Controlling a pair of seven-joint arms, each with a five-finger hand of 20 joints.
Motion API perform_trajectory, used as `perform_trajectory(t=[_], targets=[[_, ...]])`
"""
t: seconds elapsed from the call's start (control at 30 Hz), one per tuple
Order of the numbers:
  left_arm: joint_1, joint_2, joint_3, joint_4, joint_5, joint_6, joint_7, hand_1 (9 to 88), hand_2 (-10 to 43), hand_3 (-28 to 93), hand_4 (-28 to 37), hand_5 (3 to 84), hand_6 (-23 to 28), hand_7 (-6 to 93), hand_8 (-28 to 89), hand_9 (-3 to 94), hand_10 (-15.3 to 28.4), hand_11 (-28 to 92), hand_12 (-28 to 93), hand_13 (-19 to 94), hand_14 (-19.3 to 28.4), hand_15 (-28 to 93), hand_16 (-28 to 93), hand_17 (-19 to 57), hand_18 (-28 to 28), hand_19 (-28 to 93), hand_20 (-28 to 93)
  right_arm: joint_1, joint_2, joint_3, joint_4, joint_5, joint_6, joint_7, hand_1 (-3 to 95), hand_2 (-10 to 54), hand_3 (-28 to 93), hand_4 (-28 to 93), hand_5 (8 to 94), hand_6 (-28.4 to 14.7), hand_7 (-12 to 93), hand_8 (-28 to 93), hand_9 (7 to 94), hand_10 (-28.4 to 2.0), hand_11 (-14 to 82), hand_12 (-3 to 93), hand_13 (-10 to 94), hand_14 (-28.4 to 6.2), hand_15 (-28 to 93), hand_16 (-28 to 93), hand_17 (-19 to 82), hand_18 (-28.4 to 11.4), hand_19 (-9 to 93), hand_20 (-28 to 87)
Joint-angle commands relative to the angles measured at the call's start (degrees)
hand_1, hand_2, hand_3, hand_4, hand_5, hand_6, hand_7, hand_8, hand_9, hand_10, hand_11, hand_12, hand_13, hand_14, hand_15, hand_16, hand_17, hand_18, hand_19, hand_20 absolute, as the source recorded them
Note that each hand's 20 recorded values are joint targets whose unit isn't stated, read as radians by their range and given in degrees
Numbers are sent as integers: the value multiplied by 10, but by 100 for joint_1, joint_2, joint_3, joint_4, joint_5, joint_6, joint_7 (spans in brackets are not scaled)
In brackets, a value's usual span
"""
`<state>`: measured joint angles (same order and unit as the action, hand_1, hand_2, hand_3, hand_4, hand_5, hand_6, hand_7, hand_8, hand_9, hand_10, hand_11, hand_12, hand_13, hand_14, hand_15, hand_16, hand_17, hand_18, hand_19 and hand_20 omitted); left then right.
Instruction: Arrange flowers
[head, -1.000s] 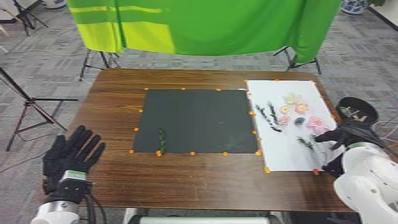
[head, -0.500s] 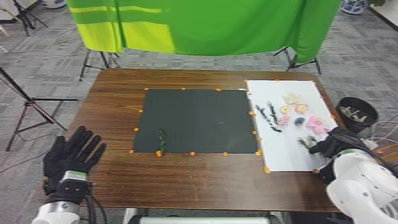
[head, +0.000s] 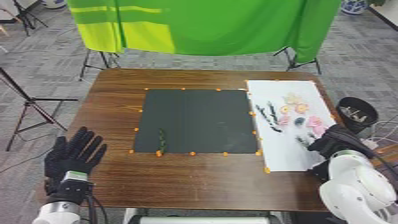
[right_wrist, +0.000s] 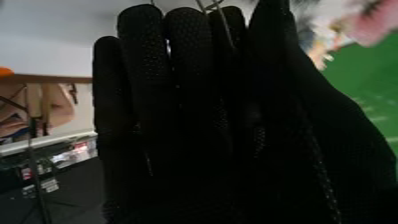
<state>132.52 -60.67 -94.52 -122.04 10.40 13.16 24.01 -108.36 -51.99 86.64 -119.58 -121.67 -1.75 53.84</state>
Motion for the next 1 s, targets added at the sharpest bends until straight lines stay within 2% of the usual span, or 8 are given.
perform_trajectory(t=[0.03,0.2,0.27,0.37,0.47,0.53,0.77,1.0], targets=[[61,-17,-42,11,17,21,-134,294,157,701,-283,471,106,133,-73,374,160,279,131,277,178,480,-69,-58,170,441,166,170,179,-348,-304,-301,641,-122,552,-95,739,-282,756,-11,371,80,869,-115,105,344,708,-103,317,327,270,-188,602,181],[134,-33,-58,-16,28,20,-147,293,157,702,-282,471,106,127,-74,376,160,276,129,276,178,479,-69,-58,171,442,166,624,208,-879,-401,-287,810,-252,549,-95,747,-279,760,-11,375,81,875,-114,104,351,713,-104,324,331,272,-189,606,182],[99,-39,-64,5,30,33,-157,292,157,703,-282,470,105,125,-74,376,160,275,129,276,178,478,-69,-59,171,442,166,886,244,-1194,-399,-135,1053,-514,546,-95,751,-274,761,-11,376,83,879,-113,104,355,714,-103,327,333,273,-189,606,181],[84,-12,-61,2,-12,-1,-139,292,157,702,-282,470,105,125,-73,376,160,274,128,276,177,479,-69,-59,171,442,166,1436,253,-1756,-377,45,1124,-612,544,-95,754,-270,761,-9,380,86,882,-113,104,358,716,-104,330,334,274,-189,608,181],[109,7,-70,-20,-31,48,-141,292,157,701,-282,469,105,125,-72,375,161,274,129,276,178,479,-68,-59,171,442,166,2043,160,-2509,-309,32,1737,-630,538,-95,760,-258,761,-7,385,91,885,-114,108,364,722,-110,343,332,275,-190,612,181],[129,18,-72,-29,-34,52,-126,293,157,701,-283,469,105,125,-72,376,160,274,129,276,178,478,-68,-59,171,441,166,2338,-8,-2873,-253,-29,1825,-741,530,-95,765,-244,766,-5,390,97,891,-115,115,370,724,-113,355,327,277,-193,619,182],[77,68,-2,-17,-25,87,-143,293,157,700,-283,469,106,122,-72,376,161,272,129,276,178,478,-68,-59,171,441,166,3201,-768,-3871,366,122,1569,-598,507,-95,762,-228,768,-4,398,134,882,-124,166,353,731,-126,397,285,279,-202,638,173],[28,155,63,-4,-6,135,-172,291,157,702,-283,468,106,121,-71,376,160,273,130,276,178,477,-68,-59,171,441,166,3661,-1463,-4465,1063,421,1354,-303,508,-95,761,-230,760,-9,410,139,879,-127,185,347,731,-130,410,272,280,-209,652,168]])
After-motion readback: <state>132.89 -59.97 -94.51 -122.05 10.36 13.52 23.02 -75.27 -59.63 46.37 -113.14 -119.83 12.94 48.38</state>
